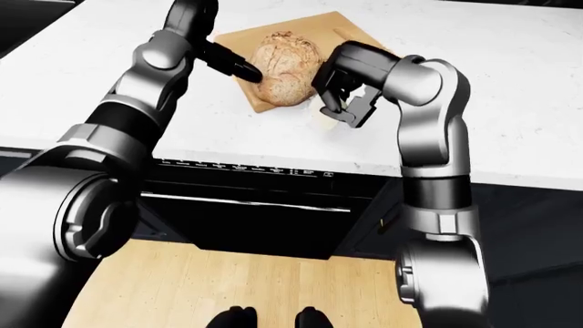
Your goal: Place the bread and cheese on the cutting board.
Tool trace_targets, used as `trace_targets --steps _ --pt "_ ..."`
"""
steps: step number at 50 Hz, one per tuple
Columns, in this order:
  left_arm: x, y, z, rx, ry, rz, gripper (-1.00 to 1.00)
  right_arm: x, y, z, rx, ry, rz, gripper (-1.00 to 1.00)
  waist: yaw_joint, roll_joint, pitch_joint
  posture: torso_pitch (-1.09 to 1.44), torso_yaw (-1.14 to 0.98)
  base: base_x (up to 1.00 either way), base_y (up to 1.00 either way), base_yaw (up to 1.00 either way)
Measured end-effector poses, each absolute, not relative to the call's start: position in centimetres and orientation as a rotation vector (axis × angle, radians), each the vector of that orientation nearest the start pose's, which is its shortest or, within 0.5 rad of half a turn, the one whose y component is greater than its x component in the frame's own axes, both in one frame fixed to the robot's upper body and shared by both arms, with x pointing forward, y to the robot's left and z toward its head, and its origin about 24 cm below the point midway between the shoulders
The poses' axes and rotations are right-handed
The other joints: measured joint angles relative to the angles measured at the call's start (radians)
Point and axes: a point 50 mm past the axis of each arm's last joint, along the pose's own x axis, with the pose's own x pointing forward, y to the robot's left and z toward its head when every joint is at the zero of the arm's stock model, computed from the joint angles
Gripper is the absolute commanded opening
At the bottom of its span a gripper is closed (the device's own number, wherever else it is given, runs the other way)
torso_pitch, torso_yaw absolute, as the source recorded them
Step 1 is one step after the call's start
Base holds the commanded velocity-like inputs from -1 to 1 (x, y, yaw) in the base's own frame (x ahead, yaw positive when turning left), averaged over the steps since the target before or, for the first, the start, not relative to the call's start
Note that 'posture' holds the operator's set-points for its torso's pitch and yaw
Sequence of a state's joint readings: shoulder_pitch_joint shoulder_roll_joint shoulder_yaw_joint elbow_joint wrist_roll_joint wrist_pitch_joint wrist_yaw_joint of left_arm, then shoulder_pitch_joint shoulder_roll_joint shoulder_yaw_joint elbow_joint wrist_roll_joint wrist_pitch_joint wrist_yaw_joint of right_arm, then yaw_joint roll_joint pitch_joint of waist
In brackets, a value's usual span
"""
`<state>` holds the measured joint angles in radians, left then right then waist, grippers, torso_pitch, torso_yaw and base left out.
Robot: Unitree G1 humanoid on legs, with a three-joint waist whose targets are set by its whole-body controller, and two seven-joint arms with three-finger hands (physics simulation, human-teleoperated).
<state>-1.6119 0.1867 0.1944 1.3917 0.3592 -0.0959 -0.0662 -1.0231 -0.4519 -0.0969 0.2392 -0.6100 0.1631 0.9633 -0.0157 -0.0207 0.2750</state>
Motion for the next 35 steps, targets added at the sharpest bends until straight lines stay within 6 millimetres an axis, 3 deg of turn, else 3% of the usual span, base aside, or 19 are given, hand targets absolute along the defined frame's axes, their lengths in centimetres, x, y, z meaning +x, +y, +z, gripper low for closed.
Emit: trace_targets --steps 9,15,24,30,35 --pt "42.7 11.4 32.8 0.451 -0.292 -0.183 1.00 38.7 -21.1 30.3 -1.071 -0.072 0.341 -1.00 -0.005 0.001 0.014 0.39 0.00 0.00 0.00 0.00" --pt "42.4 13.7 34.4 0.425 -0.317 -0.144 1.00 40.3 -21.9 31.0 -1.067 -0.068 0.269 -1.00 -0.009 0.006 0.018 0.39 0.00 0.00 0.00 0.00" --pt "42.5 14.0 33.7 0.419 -0.304 -0.183 1.00 41.9 -19.9 31.6 -1.117 -0.149 0.134 -1.00 -0.007 0.008 0.021 0.39 0.00 0.00 0.00 0.00" --pt "42.5 14.1 33.4 0.430 -0.304 -0.198 1.00 42.6 -18.0 30.8 -1.162 -0.200 0.059 -1.00 0.000 0.008 0.023 0.39 0.00 0.00 0.00 0.00" --pt "42.5 14.3 33.3 0.431 -0.301 -0.197 1.00 42.6 -17.7 32.4 -1.169 -0.263 -0.079 -1.00 0.004 0.010 0.032 0.39 0.00 0.00 0.00 0.00"
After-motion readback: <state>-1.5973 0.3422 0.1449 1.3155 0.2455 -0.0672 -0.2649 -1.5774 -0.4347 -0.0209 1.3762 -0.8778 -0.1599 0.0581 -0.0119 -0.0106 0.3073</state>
